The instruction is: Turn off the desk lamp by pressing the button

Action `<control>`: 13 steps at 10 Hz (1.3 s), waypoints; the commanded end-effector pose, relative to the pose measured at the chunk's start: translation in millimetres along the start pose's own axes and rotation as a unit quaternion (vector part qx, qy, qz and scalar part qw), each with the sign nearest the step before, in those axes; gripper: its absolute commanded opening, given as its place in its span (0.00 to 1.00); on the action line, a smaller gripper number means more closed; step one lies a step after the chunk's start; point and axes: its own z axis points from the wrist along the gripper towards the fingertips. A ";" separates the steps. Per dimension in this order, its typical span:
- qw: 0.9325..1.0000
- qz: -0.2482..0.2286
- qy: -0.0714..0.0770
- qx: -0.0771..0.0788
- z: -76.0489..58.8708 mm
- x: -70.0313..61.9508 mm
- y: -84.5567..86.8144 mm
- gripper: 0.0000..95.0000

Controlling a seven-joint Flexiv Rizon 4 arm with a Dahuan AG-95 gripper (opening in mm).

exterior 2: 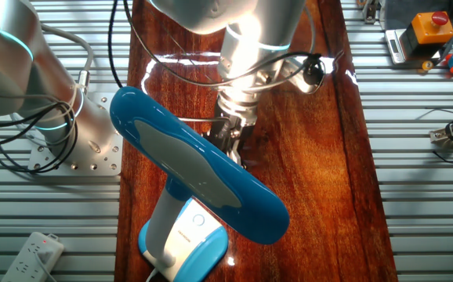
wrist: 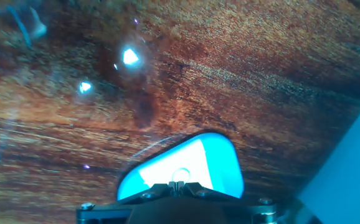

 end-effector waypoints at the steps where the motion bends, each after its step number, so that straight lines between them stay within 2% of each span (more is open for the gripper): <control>1: 1.000 0.000 0.006 0.017 6.4 0.7 -0.7 0.00; 4: 0.999 0.000 0.006 0.032 12.1 -0.4 -2.9 0.00; 7: 0.998 -0.004 0.007 0.062 19.3 1.8 -8.9 0.00; 11: 0.997 -0.002 0.011 0.074 27.7 5.3 -11.3 0.00; 13: 0.997 -0.003 0.008 0.075 32.1 7.6 -12.0 0.00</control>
